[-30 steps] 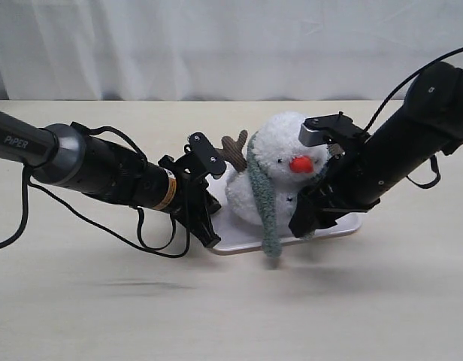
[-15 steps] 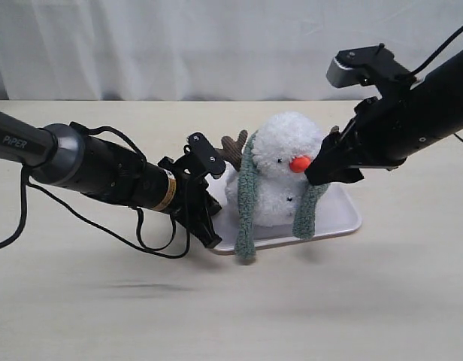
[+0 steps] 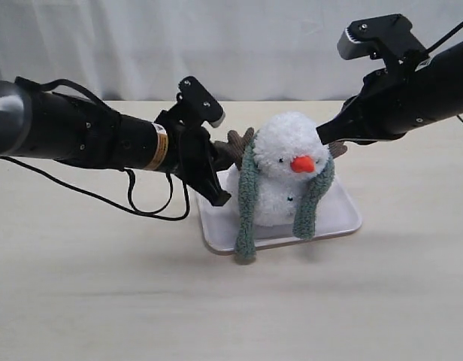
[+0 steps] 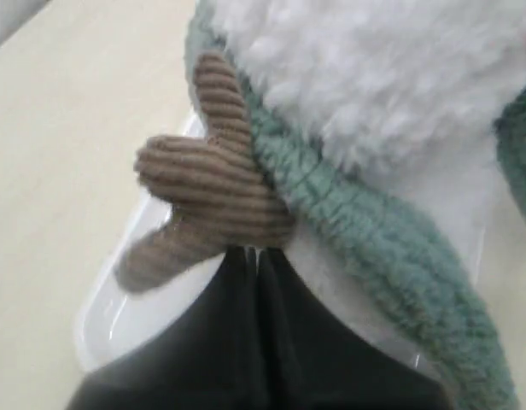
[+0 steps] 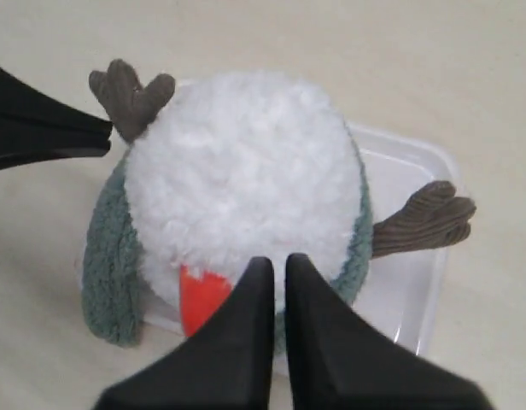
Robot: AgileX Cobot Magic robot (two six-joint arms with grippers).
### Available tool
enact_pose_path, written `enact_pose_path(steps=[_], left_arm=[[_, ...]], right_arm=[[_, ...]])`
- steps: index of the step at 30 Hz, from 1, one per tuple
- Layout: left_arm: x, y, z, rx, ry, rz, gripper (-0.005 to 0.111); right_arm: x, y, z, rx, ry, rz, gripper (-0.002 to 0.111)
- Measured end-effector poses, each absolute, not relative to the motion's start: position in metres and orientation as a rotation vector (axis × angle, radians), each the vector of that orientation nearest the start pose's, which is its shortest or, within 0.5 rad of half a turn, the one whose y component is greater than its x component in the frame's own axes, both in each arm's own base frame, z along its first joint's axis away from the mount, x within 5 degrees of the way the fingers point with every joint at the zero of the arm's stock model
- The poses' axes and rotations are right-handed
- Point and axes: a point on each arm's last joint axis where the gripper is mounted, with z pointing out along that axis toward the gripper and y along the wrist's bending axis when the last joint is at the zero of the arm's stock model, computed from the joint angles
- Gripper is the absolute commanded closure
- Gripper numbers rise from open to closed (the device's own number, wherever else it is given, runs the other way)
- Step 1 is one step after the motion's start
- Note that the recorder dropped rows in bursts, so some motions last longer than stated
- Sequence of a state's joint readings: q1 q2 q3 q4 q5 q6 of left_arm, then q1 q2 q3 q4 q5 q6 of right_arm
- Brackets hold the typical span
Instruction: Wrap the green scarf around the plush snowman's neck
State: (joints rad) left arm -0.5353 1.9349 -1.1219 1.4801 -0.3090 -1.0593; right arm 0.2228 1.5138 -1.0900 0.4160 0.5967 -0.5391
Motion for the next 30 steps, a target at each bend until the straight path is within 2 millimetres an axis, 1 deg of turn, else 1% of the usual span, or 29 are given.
enact_pose_path(steps=[1, 2, 5, 7, 8, 9, 11, 12, 13, 15, 17, 22, 25, 28, 30], left_arm=[[0.333, -0.231, 0.175, 1.175, 1.909, -0.423, 0.107], [0.330, -0.232, 0.188, 1.177, 1.866, -0.456, 0.107], [0.325, -0.235, 0.206, 1.227, 1.752, -0.489, 0.107], [0.331, -0.240, 0.219, 1.240, 1.650, -0.453, 0.107], [0.335, -0.241, 0.225, 1.217, 1.625, -0.447, 0.107], [0.341, -0.243, 0.235, 1.165, 1.600, -0.435, 0.107], [0.352, -0.244, 0.248, 1.079, 1.603, -0.405, 0.107], [0.355, -0.243, 0.249, 1.058, 1.614, -0.392, 0.107], [0.357, -0.243, 0.249, 1.054, 1.622, -0.375, 0.107], [0.358, -0.243, 0.245, 1.079, 1.626, -0.351, 0.107], [0.358, -0.244, 0.238, 1.117, 1.623, -0.339, 0.107], [0.359, -0.250, 0.212, 1.278, 1.589, -0.331, 0.107], [0.360, -0.252, 0.196, 1.342, 1.594, -0.319, 0.107], [0.360, -0.252, 0.188, 1.377, 1.599, -0.305, 0.107], [0.360, -0.252, 0.186, 1.389, 1.598, -0.301, 0.107]], right_arm=[[0.311, 0.092, 0.277, -0.591, 2.363, 0.299, 0.104], [0.312, 0.093, 0.279, -0.587, 2.335, 0.309, 0.104], [0.314, 0.098, 0.283, -0.598, 2.277, 0.366, 0.104], [0.313, 0.101, 0.285, -0.623, 2.239, 0.409, 0.104], [0.313, 0.102, 0.286, -0.633, 2.231, 0.420, 0.104], [0.313, 0.103, 0.285, -0.641, 2.229, 0.430, 0.104], [0.316, 0.104, 0.280, -0.646, 2.238, 0.433, 0.104], [0.319, 0.104, 0.277, -0.643, 2.238, 0.425, 0.104], [0.323, 0.104, 0.274, -0.641, 2.236, 0.414, 0.104], [0.332, 0.107, 0.274, -0.642, 2.227, 0.413, 0.104], [0.336, 0.109, 0.274, -0.644, 2.234, 0.435, 0.104], [0.337, 0.112, 0.260, -0.675, 2.305, 0.489, 0.104], [0.336, 0.113, 0.252, -0.696, 2.355, 0.512, 0.104], [0.335, 0.114, 0.250, -0.699, 2.375, 0.522, 0.104], [0.336, 0.113, 0.250, -0.699, 2.383, 0.519, 0.104]])
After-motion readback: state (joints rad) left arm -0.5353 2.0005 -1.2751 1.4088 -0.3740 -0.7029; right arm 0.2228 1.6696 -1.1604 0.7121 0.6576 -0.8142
